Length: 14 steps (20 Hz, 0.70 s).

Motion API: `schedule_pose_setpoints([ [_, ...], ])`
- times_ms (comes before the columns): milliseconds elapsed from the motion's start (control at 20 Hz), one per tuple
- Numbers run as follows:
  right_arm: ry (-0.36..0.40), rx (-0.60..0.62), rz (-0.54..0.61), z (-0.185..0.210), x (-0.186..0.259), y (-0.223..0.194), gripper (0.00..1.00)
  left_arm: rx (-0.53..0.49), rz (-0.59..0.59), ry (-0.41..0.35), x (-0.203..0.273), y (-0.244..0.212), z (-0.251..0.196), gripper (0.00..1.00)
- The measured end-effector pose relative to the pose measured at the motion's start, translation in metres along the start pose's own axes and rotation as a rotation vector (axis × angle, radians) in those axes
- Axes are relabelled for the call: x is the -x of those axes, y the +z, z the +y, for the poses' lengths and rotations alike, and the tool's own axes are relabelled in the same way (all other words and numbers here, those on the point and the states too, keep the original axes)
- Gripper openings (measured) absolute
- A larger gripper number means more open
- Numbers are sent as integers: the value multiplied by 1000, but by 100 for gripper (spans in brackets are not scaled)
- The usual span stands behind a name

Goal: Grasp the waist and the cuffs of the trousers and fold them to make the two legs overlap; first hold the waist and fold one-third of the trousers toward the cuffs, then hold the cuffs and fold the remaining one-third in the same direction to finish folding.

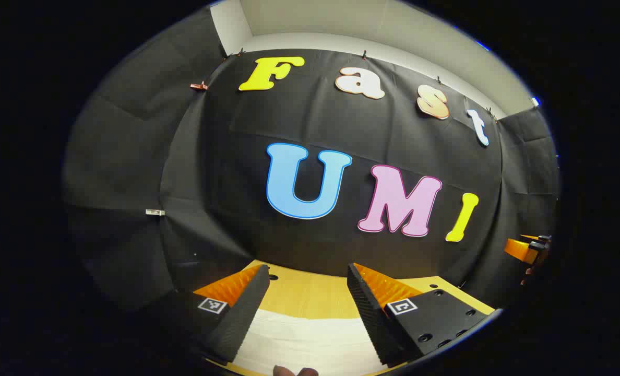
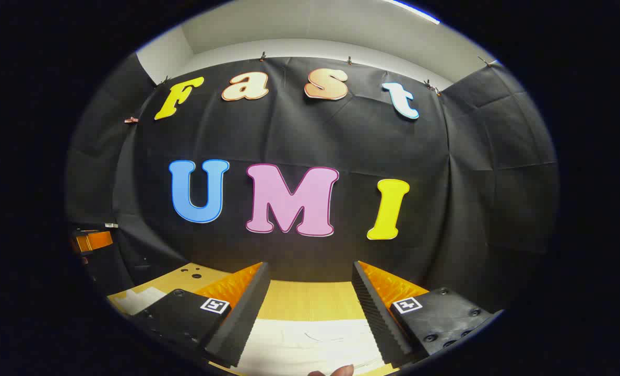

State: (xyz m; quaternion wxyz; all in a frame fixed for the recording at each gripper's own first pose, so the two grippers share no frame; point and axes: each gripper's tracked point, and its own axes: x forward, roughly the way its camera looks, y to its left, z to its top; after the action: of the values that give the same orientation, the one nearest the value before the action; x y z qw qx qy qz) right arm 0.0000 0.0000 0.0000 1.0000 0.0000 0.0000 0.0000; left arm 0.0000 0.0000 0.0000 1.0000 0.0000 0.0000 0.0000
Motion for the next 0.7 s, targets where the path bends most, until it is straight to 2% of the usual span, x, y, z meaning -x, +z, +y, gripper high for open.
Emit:
schedule_pose_setpoints([
  [700, 6, 25, 9, 1, 0, 1, 97, -7, 20, 1, 5, -10, 11, 95],
])
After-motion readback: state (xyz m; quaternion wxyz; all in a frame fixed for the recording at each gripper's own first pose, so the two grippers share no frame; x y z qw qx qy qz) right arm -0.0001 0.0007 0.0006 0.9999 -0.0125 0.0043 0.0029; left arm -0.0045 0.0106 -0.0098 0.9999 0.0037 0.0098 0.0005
